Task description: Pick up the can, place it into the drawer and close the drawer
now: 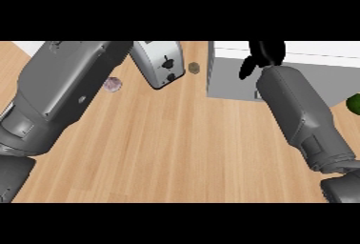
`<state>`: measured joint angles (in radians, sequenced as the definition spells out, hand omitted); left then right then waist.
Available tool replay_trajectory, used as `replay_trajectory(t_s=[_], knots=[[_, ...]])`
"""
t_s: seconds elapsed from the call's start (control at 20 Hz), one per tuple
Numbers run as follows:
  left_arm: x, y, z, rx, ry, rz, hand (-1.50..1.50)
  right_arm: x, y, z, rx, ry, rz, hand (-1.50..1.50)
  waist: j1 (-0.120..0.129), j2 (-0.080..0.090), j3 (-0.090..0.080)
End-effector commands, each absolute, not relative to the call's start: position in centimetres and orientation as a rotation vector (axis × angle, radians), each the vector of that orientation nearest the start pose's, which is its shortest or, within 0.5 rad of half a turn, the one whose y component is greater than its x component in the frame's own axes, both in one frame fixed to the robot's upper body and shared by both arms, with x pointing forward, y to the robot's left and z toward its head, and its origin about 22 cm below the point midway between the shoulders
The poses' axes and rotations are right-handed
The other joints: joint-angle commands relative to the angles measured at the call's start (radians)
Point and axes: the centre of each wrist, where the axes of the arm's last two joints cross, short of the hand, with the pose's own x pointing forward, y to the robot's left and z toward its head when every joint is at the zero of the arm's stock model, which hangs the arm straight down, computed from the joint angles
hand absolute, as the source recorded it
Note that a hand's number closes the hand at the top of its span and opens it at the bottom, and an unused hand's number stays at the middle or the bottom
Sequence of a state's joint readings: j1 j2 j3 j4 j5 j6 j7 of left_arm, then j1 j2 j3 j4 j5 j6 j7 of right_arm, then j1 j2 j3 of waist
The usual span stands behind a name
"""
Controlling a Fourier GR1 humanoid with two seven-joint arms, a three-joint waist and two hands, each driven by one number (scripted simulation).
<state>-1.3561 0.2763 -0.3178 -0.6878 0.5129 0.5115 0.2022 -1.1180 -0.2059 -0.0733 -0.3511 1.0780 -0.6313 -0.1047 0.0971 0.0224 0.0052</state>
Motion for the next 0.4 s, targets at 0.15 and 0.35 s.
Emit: replay_trajectory(t_s=[0.15, 0.35], knots=[[44.3, 11.4, 24.2, 0.078, -1.686, -0.014, -1.5, 47.0, -16.6, 13.8, -1.162, -1.936, 0.663, -1.5, 0.013, -0.006, -0.002], [43.6, 12.0, 24.7, 0.043, -1.696, -0.021, -1.5, 47.1, -16.3, 14.0, -1.162, -1.944, 0.664, -1.5, 0.029, -0.003, -0.003]])
